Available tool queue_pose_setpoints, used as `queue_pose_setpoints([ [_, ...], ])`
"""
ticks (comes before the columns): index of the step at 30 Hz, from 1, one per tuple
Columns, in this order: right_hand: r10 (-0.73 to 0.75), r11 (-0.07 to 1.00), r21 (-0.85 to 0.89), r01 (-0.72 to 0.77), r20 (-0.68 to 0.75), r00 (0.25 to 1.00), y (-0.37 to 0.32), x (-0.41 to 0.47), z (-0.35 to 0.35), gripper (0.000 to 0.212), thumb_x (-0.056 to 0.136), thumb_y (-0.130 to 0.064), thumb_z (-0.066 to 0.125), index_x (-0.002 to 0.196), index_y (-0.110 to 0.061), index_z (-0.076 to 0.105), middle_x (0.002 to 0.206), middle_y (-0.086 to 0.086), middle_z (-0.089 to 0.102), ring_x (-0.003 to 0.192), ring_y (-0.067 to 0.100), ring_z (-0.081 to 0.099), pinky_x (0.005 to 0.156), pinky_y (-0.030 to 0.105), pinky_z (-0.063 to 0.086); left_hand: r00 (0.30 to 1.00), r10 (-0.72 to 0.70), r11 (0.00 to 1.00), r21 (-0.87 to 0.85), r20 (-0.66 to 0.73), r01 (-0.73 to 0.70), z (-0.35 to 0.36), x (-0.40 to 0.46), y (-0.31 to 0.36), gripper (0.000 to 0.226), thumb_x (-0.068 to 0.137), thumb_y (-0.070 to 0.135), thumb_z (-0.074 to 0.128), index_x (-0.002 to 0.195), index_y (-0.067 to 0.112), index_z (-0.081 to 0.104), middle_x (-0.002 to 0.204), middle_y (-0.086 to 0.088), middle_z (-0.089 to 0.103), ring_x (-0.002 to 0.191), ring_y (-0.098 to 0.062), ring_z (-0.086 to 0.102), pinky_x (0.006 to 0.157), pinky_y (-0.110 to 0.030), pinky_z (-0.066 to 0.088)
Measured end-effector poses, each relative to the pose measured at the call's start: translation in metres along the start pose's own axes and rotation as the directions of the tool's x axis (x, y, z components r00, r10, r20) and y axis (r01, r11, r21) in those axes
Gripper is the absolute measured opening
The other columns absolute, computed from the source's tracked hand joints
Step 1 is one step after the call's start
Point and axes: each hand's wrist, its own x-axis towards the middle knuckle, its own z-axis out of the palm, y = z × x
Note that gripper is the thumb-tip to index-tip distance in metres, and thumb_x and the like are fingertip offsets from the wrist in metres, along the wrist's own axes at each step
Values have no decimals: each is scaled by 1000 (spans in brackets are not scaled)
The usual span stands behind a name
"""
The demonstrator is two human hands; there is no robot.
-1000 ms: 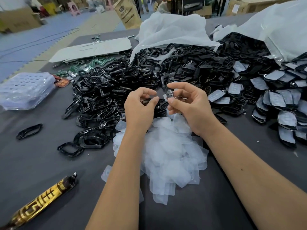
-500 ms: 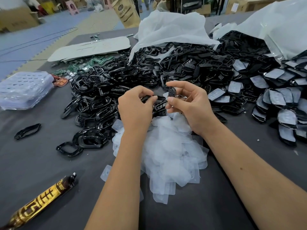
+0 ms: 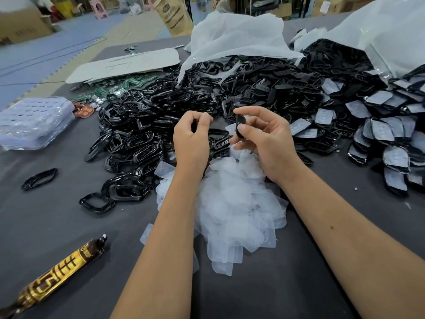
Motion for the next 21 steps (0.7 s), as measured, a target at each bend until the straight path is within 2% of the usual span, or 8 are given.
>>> queue_pose_setpoints([
  [2, 33, 998, 57, -32, -13, 999, 1, 1, -1, 29, 95, 15, 58, 110, -6, 72, 82, 12, 63, 77, 27, 76, 70, 30, 62, 999, 36, 996, 75, 35, -38, 1, -1, 2, 19, 101, 7, 52, 99, 13, 70, 91, 6, 64, 81, -7, 54, 79, -26, 45],
  [4, 83, 989, 128, -79, -31, 996, 2, 2, -2, 27, 94, 17, 58, 104, -5, 69, 84, 15, 69, 84, 34, 77, 76, 34, 64, 995, 68, 971, 223, 75, -83, 3, -3, 1, 24, 91, -1, 54, 98, 15, 71, 103, -4, 65, 85, -7, 55, 81, -13, 42],
  [8, 139, 979, 160, -125, -80, 987, 2, 3, -4, 21, 91, 13, 66, 93, -8, 60, 97, 36, 66, 92, 44, 76, 71, 37, 64, 993, 87, 913, 392, 81, -112, 0, -5, 0, 18, 83, 2, 67, 97, 11, 71, 103, -10, 61, 79, -9, 49, 74, -6, 35],
  [10, 139, 982, 145, -123, -109, 984, 2, 4, -5, 20, 90, 11, 69, 92, -7, 61, 96, 34, 70, 88, 40, 77, 67, 34, 63, 989, 106, 888, 438, 99, -139, -3, -4, 1, 19, 83, 8, 76, 100, 14, 69, 99, -6, 63, 79, -11, 51, 73, -10, 37],
  [13, 135, 982, 150, -112, -147, 980, 3, 4, -5, 18, 89, 12, 71, 87, -3, 62, 77, 17, 73, 71, 28, 76, 63, 28, 61, 991, 123, 887, 442, 58, -136, -7, -7, 3, 22, 80, 20, 85, 94, 19, 68, 79, 7, 65, 72, -13, 57, 70, -26, 44],
  [16, 151, 976, 182, -116, -191, 970, 2, 5, -4, 17, 88, 13, 72, 85, -1, 63, 70, 11, 72, 67, 24, 75, 63, 25, 60, 988, 145, 876, 469, -46, -107, -11, -7, 4, 22, 78, 31, 88, 85, 21, 69, 68, 11, 62, 67, -11, 59, 67, -26, 45],
  [19, 180, 968, 210, -136, -207, 962, 1, 5, -4, 16, 88, 12, 72, 84, -1, 63, 69, 8, 70, 66, 23, 75, 63, 23, 60, 985, 133, 912, 403, -106, -80, -12, -4, 3, 18, 84, 32, 83, 79, 20, 71, 66, 7, 63, 61, -6, 55, 63, -19, 44],
  [21, 182, 969, 204, -140, -205, 962, 0, 5, -4, 15, 89, 11, 72, 85, 0, 63, 69, 8, 71, 67, 23, 75, 62, 22, 60, 991, 84, 963, 262, -102, -55, -12, -3, 3, 9, 88, 27, 79, 82, 21, 75, 72, 4, 68, 66, -11, 61, 70, -31, 54],
])
